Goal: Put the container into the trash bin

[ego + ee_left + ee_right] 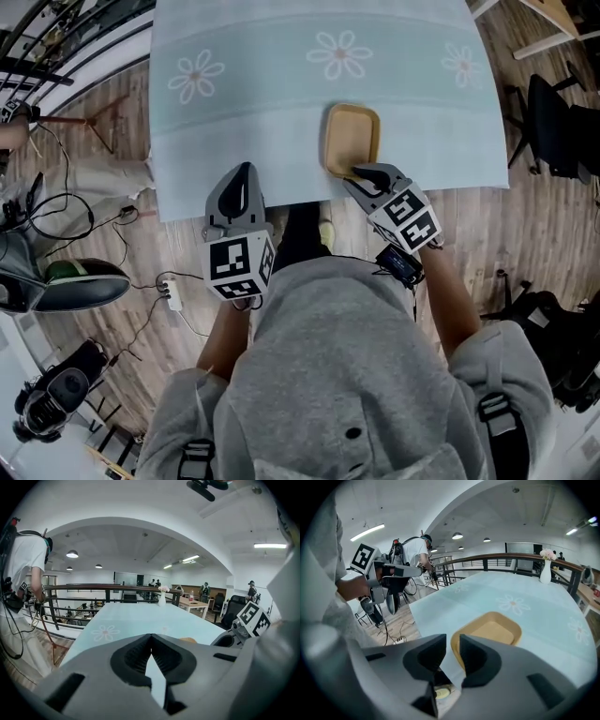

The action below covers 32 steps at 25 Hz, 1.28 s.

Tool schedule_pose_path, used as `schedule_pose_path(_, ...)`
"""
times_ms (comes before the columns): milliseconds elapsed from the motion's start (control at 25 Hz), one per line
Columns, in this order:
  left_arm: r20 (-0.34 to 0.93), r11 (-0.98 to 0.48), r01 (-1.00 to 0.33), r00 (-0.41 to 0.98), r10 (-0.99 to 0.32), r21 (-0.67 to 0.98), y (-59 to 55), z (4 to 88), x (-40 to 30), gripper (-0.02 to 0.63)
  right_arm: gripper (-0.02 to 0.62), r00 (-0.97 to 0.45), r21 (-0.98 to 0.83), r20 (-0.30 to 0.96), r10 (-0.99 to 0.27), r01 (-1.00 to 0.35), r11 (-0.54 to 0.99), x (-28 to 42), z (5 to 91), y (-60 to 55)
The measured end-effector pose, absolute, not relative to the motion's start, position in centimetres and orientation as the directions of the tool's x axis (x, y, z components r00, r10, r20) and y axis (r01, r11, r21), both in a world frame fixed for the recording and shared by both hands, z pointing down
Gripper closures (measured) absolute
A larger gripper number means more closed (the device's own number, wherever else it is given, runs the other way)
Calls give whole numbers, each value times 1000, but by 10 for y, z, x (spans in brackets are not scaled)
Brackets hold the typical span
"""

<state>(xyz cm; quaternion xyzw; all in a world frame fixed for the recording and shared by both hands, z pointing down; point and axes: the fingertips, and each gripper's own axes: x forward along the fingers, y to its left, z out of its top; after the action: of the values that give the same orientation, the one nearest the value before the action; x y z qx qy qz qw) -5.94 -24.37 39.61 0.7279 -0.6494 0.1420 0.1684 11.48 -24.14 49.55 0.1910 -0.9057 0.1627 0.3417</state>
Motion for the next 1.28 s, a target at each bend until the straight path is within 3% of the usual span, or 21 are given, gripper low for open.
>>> schedule_pose_path(680,466,-80,-994,106,-878,75,-253,413,-84,586,508,-595,-135,792,-140,-393,909,92,536,-237)
schedule_pose_path(1280,492,-57,-996,86,-866,74,-256,421,-101,586,510,-399,-30,912,-94,-294,955,93,563,-240)
